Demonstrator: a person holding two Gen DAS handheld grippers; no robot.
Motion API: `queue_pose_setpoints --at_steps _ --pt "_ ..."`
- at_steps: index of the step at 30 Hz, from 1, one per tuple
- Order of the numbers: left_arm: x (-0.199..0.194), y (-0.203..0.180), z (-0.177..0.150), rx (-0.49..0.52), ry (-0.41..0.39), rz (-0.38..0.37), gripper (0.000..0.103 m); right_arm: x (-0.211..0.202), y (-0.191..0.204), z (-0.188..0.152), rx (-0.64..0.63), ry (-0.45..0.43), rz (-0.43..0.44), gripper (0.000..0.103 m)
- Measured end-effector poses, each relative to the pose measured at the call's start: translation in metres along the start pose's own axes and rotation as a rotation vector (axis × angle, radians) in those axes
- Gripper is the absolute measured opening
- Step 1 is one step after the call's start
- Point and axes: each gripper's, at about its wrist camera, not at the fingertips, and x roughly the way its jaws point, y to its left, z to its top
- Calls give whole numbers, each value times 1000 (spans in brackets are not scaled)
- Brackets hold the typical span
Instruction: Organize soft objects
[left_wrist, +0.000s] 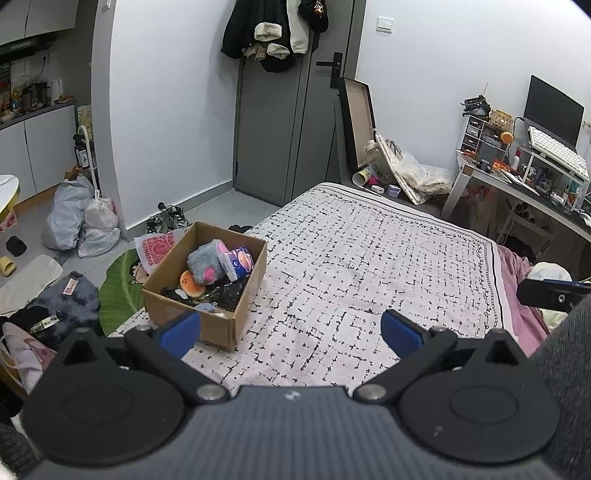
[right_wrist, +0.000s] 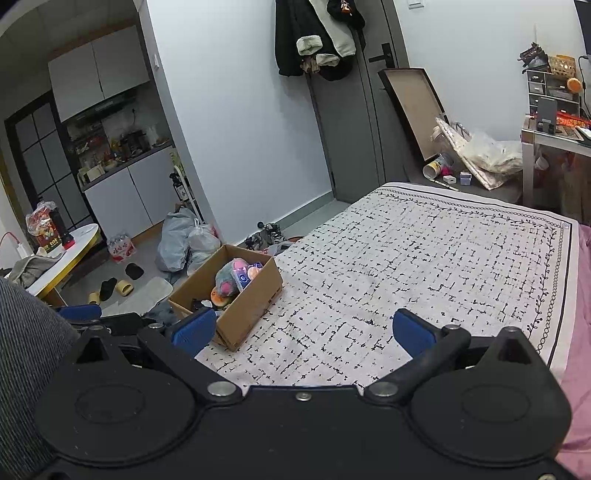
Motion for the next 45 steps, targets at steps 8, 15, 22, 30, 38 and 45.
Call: queue_pose_setpoints --at_steps 8,15,22,30,38,45 --pt "1 -1 -1 3 -2 -5 103 -1 -1 0 6 6 -6 103" --pt "1 -1 -1 2 -3 -3 103 0 -1 -1 11 5 -3 103" --pt "1 -1 0 1 -5 -2 103 0 -2 -1 16 2 -3 103" --pt "1 -2 2 2 -3 1 103 0 -3 -1 22 2 -3 103" --pt "2 -2 1 1 -3 2 103 -1 -3 -2 23 -3 -4 103" --pt "1 -1 3 -3 -7 -1 103 0 -4 -3 34 -6 2 103"
